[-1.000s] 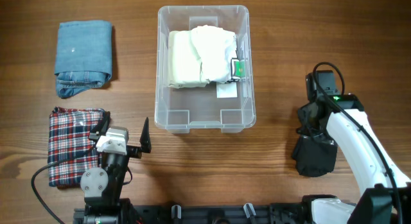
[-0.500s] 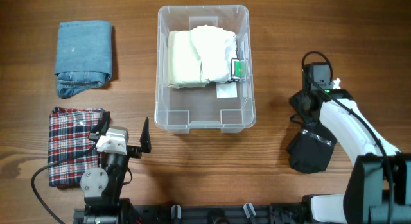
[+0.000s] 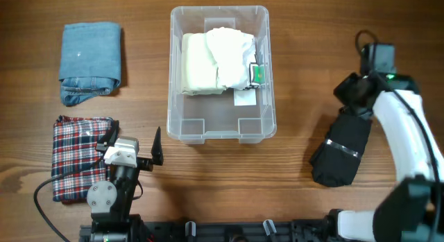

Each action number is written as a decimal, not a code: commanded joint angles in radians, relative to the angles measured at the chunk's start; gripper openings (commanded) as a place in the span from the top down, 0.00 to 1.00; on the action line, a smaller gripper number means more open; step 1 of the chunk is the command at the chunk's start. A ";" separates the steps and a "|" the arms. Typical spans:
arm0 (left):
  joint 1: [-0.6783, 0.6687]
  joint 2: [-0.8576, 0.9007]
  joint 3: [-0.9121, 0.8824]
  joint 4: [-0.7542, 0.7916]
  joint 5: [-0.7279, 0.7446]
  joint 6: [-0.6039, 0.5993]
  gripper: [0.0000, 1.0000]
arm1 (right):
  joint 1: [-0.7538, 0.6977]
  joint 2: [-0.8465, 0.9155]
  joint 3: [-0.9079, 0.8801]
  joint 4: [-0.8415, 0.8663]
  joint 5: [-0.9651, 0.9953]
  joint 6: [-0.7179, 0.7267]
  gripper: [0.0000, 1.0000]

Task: Pack container
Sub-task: 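Move the right gripper to the black taped bundle and grasp it, then lift the black bundle with the right gripper toward the bin, then carry the black bundle with the right gripper over the bin, then lower the black bundle onto the white shirt and open the right gripper, then bring the right gripper back down onto the black bundle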

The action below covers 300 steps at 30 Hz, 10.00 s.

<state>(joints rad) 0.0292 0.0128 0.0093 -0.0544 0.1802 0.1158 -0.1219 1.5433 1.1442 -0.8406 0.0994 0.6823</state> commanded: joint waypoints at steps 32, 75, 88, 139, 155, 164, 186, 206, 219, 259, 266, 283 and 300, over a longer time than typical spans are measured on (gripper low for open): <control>0.008 -0.010 -0.004 -0.006 -0.006 0.011 0.00 | -0.039 -0.238 -0.513 0.063 -0.076 0.274 0.95; 0.008 -0.010 -0.004 -0.006 -0.006 0.011 0.00 | -0.325 0.089 -0.068 0.172 -0.739 -0.549 0.06; 0.008 -0.010 -0.004 -0.006 -0.006 0.011 0.00 | -0.310 0.237 -0.093 0.246 -0.744 -0.515 0.10; 0.008 -0.010 -0.004 -0.006 -0.006 0.011 0.00 | -0.006 -0.080 0.203 0.538 -0.949 -0.087 0.93; 0.008 -0.010 -0.004 -0.006 -0.006 0.011 0.00 | 0.552 0.051 0.204 0.315 0.045 -0.185 0.96; 0.008 -0.010 -0.004 -0.006 -0.006 0.011 0.00 | 0.679 0.107 0.205 0.333 0.378 -0.253 0.96; 0.008 -0.010 -0.004 -0.006 -0.006 0.011 0.00 | 0.729 0.122 0.540 0.130 0.291 -0.310 0.96; 0.008 -0.010 -0.004 -0.006 -0.006 0.011 0.00 | 0.678 0.234 0.915 -0.224 0.278 -0.412 0.96; 0.008 -0.010 -0.004 -0.006 -0.006 0.011 0.00 | 0.668 0.449 1.010 -0.306 0.379 -0.331 0.96; 0.008 -0.010 -0.004 -0.006 -0.006 0.011 0.00 | 0.580 0.521 1.010 -0.223 0.210 -0.313 0.96; 0.008 -0.010 -0.004 -0.006 -0.006 0.011 0.00 | 0.546 0.382 1.010 -0.213 -0.336 -0.313 0.82; 0.008 -0.010 -0.004 -0.006 -0.006 0.011 0.00 | 0.280 0.221 1.010 0.581 -1.114 0.373 0.67; 0.008 -0.010 -0.004 -0.006 -0.006 0.011 0.00 | 0.306 0.194 1.298 -0.211 0.025 -0.008 0.68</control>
<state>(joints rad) 0.0292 0.0128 0.0093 -0.0540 0.1802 0.1158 0.1749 1.7424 2.4287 -0.9684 -0.2649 0.8188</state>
